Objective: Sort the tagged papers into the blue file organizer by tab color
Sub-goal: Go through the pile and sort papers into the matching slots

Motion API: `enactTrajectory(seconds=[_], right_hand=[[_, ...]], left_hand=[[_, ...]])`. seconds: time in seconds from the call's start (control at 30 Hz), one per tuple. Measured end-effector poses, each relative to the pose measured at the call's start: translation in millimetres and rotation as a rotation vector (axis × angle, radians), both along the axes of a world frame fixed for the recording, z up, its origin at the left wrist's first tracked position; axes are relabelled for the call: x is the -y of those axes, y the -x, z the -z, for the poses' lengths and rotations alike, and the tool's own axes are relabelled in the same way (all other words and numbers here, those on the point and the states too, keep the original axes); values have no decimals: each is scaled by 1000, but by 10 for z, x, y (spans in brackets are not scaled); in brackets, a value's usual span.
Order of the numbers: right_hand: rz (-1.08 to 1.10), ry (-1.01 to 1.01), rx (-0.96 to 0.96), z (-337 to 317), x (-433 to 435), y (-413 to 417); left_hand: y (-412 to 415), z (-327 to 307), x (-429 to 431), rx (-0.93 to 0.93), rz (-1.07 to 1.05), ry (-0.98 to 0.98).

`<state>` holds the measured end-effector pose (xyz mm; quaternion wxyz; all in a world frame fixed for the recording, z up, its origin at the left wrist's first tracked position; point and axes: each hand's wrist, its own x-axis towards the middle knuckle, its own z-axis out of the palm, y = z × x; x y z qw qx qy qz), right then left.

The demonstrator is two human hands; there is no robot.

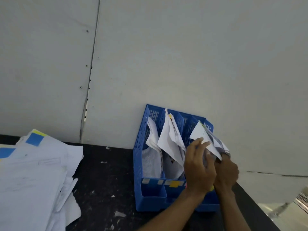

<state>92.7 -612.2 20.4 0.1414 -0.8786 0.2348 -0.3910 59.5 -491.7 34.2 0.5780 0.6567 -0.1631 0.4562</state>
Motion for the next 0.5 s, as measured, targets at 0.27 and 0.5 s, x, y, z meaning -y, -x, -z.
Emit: enactTrajectory(seconds=[0.27,0.5], right_hand=[[-204,-180,83,-14,-167,-12],[-320,-167,61,-16,-143,-33]], left_hand=[[-103,-107,-275,-235,-37,290],[-155,-196,-349,-464,410,264]])
